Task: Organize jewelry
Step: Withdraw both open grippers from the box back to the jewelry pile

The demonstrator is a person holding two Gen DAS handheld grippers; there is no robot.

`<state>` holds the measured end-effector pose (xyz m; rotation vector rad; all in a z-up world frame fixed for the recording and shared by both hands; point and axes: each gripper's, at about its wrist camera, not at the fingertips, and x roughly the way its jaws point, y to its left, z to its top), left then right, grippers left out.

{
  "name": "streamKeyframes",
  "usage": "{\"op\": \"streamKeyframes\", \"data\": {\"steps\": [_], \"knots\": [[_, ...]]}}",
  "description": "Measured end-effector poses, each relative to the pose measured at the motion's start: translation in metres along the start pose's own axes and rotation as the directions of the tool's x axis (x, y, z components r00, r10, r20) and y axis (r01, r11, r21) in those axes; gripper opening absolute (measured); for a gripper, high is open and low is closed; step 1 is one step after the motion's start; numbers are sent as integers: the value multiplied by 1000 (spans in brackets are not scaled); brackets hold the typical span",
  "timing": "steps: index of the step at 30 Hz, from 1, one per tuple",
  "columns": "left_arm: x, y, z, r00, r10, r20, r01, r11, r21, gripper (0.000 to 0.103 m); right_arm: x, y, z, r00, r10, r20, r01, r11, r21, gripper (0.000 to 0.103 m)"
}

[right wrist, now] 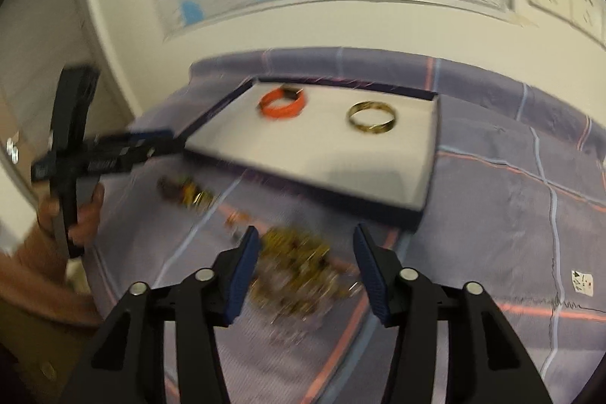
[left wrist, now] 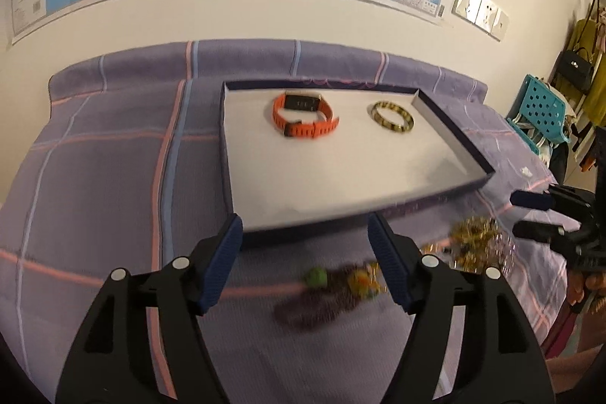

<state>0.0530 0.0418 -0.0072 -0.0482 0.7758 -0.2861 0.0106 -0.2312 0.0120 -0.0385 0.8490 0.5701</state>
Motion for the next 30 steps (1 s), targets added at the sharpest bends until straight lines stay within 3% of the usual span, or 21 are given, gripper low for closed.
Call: {"op": "streamKeyframes", "data": {"steps": [1,7,17,19,30], "knots": [[-2,0,-4,1000,-2,-3,2,1000,-2,68,1,7,-3,1000,-7,-11,7,1000,-21,34],[-10,-5,-23,1000,8,-10,-7,1000,14,68,11,19,-15,998,-33,-58,31,998,-48,22],[-13,-9,-36,1000,19,-24,-18,999,36,68,24,22,-18,996,-50,-67,47,998,-47,19],[-14,-9,-37,1000,17,-23,-17,999,38,68,22,22,-19,997,-46,-61,43,998,-42,8],[-13,-20,-42,999,10,-37,-6,995,99,62,-10,11,-17,999,23,30,-24,998,51,8]]}}
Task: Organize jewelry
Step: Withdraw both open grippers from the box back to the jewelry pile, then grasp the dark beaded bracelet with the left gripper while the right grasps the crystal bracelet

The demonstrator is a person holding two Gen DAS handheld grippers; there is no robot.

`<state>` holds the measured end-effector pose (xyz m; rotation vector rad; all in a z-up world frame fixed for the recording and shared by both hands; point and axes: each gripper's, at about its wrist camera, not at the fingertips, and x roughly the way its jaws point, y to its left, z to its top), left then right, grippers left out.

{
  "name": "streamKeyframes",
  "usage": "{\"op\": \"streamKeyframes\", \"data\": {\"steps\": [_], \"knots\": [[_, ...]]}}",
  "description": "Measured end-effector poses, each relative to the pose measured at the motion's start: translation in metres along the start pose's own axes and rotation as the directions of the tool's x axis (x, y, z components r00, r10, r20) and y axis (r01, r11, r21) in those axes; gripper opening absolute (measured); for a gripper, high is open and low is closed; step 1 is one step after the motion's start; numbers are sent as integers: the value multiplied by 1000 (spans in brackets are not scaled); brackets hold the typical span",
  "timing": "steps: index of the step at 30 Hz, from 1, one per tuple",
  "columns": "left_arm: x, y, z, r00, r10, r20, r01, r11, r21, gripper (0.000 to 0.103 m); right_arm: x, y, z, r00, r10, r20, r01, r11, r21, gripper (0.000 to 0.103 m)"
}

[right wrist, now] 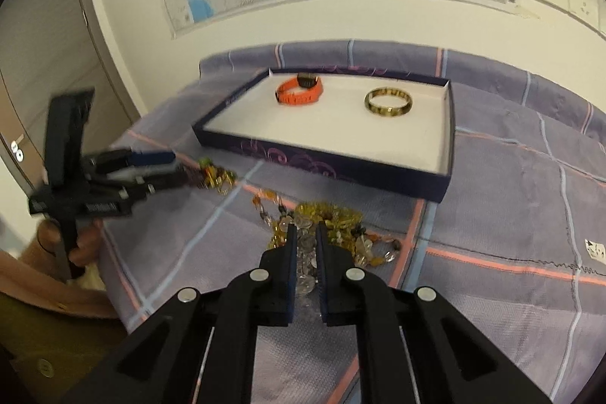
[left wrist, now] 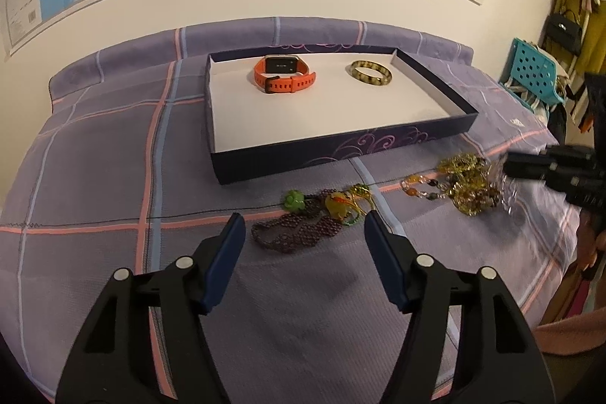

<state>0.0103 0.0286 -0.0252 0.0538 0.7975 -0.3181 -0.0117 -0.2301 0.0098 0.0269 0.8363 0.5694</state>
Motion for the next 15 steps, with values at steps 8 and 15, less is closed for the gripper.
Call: {"op": "streamKeyframes", "data": {"steps": [8,15], "knots": [[8,6,1,999,22,-37,-22,1000,1,58,-10,1,8,998,41,44,-42,999,20,8],[20,9,3,996,1,-86,-1,1000,7,54,-2,5,7,997,60,39,-61,998,31,8]]}}
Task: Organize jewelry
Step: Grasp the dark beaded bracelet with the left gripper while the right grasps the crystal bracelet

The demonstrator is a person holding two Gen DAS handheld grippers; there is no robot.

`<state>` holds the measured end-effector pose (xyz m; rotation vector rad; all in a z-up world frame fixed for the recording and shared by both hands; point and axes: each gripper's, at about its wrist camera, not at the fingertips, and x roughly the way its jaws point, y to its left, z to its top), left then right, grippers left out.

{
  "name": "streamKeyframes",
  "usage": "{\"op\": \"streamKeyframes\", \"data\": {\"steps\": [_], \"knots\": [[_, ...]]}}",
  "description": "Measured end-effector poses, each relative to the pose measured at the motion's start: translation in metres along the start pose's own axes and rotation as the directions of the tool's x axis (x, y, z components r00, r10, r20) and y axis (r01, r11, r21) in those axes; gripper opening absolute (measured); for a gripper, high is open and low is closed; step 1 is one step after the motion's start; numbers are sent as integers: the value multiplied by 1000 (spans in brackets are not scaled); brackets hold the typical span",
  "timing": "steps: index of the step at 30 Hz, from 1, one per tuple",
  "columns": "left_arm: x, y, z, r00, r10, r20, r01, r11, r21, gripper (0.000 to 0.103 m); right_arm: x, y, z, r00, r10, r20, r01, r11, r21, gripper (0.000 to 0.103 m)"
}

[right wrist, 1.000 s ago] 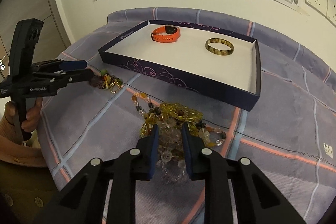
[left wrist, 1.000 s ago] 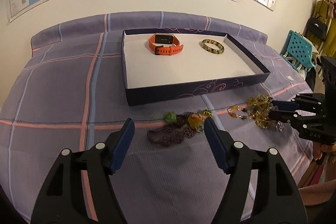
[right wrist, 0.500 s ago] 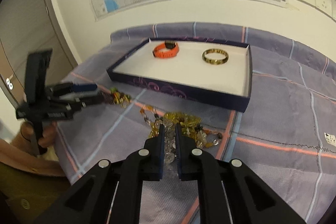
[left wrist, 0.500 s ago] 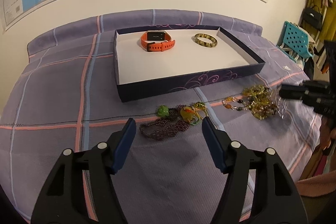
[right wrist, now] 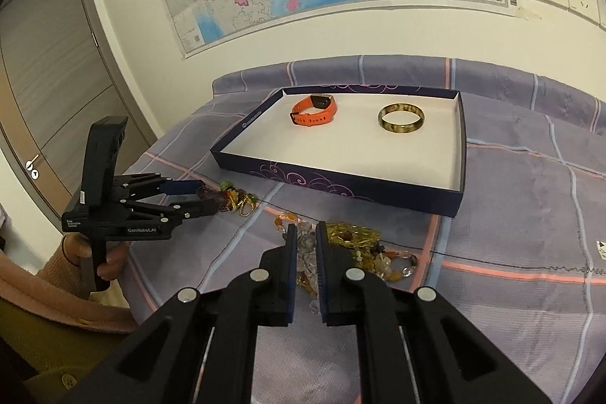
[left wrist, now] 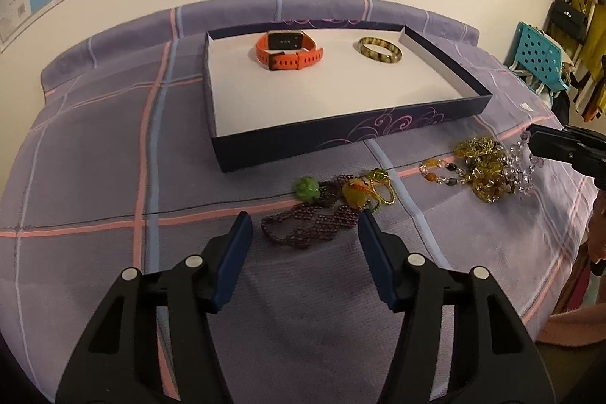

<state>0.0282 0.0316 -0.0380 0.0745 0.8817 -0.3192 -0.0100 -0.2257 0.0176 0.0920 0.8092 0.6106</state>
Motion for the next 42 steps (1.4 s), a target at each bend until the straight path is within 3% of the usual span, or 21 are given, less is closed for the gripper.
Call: {"op": "streamKeyframes", "data": {"steps": [4,6,14,21,24,30,34,36,39,42], "knots": [[0,-5,-1,1000,22,-2,-22,999,27,25,2,0,-1,1000,8,-3,-8,1000,12,8],[-1,-8,-3,1000,15,-5,-15,999,36,17,3,-2,-1,1000,9,-6,-9,1000,20,8],[-12,-9,-7,1000,-30,6,30,999,18,9,3,-4,-1,1000,17,-1,-17,999,33,8],[-39,-9,1,995,-69,75,69,998,6,8,-1,-4,3,999,25,20,-26,999,36,8],[-50,-8,5,991,-85,103,85,996,4,1,-3,-2,5,999,28,29,-29,999,32,8],[-64,2,9,985,-104,136,107,994,-15,2,-3,1,7,999,41,37,-42,999,27,8],[-55,6,-3,990,-117,81,118,993,-7,32,-2,1,6,999,44,32,-45,999,28,8],[-46,4,-12,994,-99,39,99,995,12,41,-2,1,6,999,45,31,-45,999,27,8],[-32,1,-25,998,-54,-29,55,997,45,42,0,0,6,999,44,26,-45,999,28,8],[-28,-1,-32,998,-34,-47,37,997,71,40,2,0,5,999,49,19,-49,998,29,8]]}}
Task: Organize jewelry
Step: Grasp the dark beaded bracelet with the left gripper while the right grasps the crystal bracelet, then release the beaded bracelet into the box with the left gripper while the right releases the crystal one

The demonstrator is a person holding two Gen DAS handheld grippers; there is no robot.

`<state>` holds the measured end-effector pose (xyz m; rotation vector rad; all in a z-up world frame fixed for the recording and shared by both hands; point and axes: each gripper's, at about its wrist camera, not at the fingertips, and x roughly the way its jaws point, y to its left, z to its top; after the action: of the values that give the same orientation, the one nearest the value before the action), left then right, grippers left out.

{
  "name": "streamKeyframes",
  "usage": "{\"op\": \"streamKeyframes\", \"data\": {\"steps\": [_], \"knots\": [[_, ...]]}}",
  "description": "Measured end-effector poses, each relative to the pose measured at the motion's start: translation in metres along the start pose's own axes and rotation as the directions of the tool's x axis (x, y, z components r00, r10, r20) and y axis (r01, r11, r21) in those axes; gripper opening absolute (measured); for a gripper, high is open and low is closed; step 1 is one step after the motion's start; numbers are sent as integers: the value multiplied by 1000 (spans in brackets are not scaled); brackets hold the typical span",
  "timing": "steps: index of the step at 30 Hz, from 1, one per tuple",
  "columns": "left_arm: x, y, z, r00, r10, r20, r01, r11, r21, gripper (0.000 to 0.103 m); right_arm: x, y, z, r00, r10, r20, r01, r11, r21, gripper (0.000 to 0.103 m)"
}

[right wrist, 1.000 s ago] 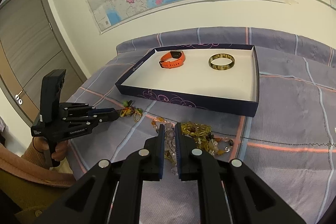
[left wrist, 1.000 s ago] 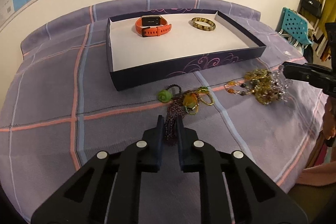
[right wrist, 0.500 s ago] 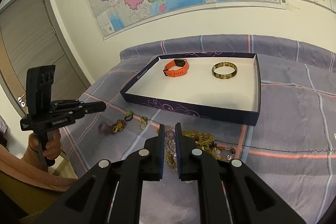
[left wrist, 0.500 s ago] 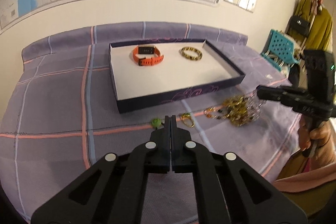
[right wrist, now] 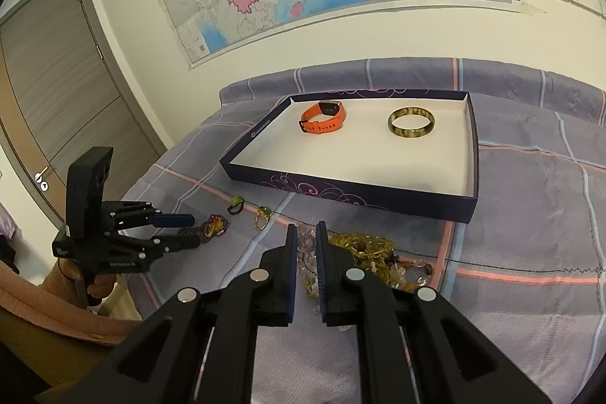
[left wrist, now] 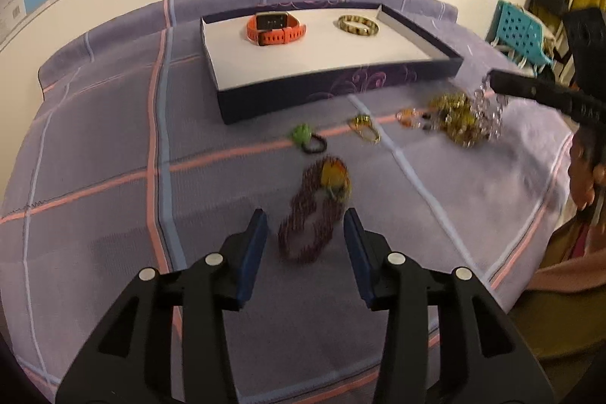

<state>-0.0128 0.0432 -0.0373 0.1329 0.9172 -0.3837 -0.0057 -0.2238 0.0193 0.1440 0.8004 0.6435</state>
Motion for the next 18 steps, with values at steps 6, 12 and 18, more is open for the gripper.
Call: {"op": "streamKeyframes", "data": {"steps": [6,12,18], "knots": [[-3,-1,1,1000,27,13,-27,1000,-1,10,4,1,-1,1000,5,-5,-5,1000,2,8],[-40,7,23,987,-46,152,54,997,-52,10,4,2,-1,1000,1,-4,-1,1000,0,8],[-49,9,37,975,-92,200,105,993,-55,8,6,2,-1,1000,2,-3,-2,1000,4,8]]}}
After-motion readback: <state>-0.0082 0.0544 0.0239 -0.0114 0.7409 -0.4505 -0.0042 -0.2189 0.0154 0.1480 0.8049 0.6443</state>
